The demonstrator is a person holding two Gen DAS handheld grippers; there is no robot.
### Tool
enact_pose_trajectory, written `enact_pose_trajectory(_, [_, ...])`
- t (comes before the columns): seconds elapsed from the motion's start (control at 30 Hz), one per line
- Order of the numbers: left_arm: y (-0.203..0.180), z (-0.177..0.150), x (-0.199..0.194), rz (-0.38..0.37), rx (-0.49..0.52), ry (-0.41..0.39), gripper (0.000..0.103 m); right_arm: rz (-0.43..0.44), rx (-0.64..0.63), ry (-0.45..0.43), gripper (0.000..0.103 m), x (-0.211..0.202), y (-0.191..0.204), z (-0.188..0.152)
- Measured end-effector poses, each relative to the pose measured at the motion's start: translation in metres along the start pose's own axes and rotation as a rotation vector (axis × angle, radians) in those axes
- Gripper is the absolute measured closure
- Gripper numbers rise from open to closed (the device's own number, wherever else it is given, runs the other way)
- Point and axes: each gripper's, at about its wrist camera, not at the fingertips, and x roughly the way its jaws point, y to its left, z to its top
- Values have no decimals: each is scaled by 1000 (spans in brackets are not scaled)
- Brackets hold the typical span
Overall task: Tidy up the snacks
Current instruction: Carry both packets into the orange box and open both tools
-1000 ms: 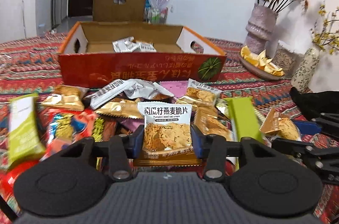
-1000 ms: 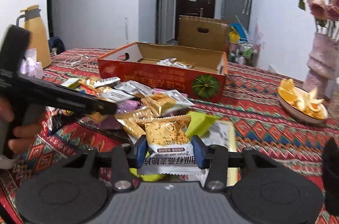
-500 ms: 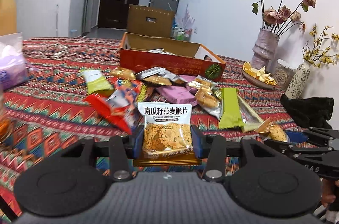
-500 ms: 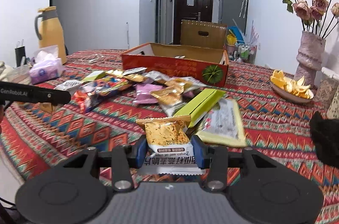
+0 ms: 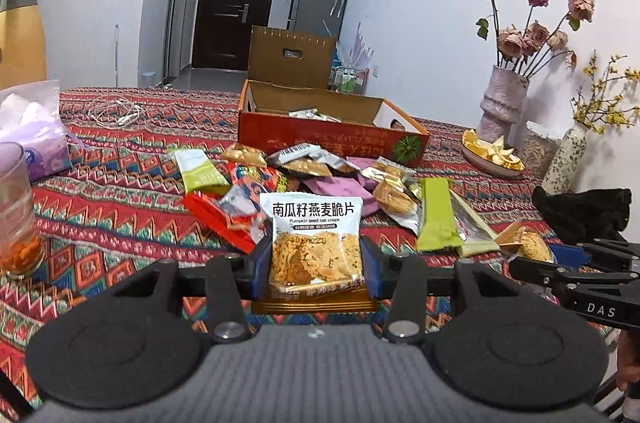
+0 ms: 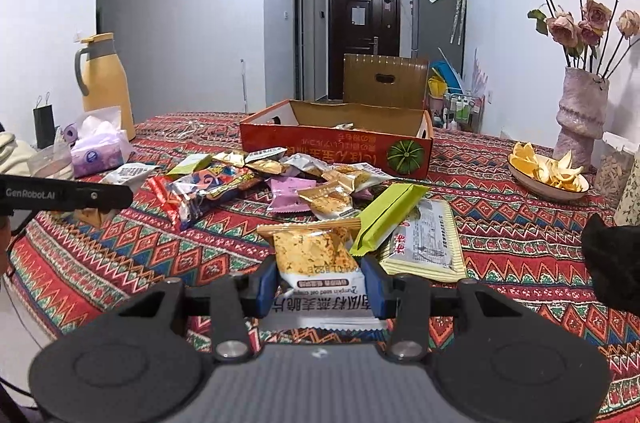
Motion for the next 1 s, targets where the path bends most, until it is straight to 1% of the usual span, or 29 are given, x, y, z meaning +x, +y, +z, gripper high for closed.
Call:
enact_pose_trajectory(0.07, [2, 9, 7, 8, 11, -14, 57, -9, 20, -6, 59, 7, -5, 5])
enact_pose_trajectory(0.2, [5, 35, 27, 44, 32, -51, 57, -57, 76, -34, 59, 25, -24, 22])
enact_pose_trajectory(0.3, [9, 59, 48, 51, 30, -69, 57, -49, 119, -70, 59, 39, -44, 40])
enact_pose_trajectory(0.47, [11, 110, 94, 68, 30, -98, 57, -53, 131, -124, 59, 74, -73, 84])
enact_pose_trajectory(0.57, [13, 145, 132, 59, 6, -92, 57, -41, 113, -142, 59, 105, -91, 121])
enact_pose_trajectory(0.6, [13, 157, 148, 67, 11, -83, 57, -36, 108, -133, 59, 118, -97, 134])
enact_pose_trajectory(0.63, [12, 167, 163, 92, 32, -86, 57, -27, 96, -126, 59, 133, -103, 147])
enact_pose_trajectory(0.7, [7, 184, 194, 129, 104, -93, 57, -33, 72, -101, 59, 170, -111, 168])
enact_pose_trajectory(0.73, [6, 191, 213, 150, 115, -77, 57, -43, 57, -83, 59, 191, -115, 177])
enact_pose_trajectory(0.8, [6, 203, 249, 160, 132, -42, 57, -67, 34, -42, 59, 232, -120, 191])
enact_pose_trajectory(0.83, [8, 209, 267, 173, 124, -20, 57, -87, 31, -18, 59, 252, -121, 198])
enact_pose_trajectory(0.93, [18, 223, 320, 163, 83, 51, 57, -112, 21, 60, 59, 313, -127, 218])
enact_pose_trajectory(1.0, [24, 228, 353, 162, 58, 126, 57, -140, 9, 111, 59, 348, -129, 227])
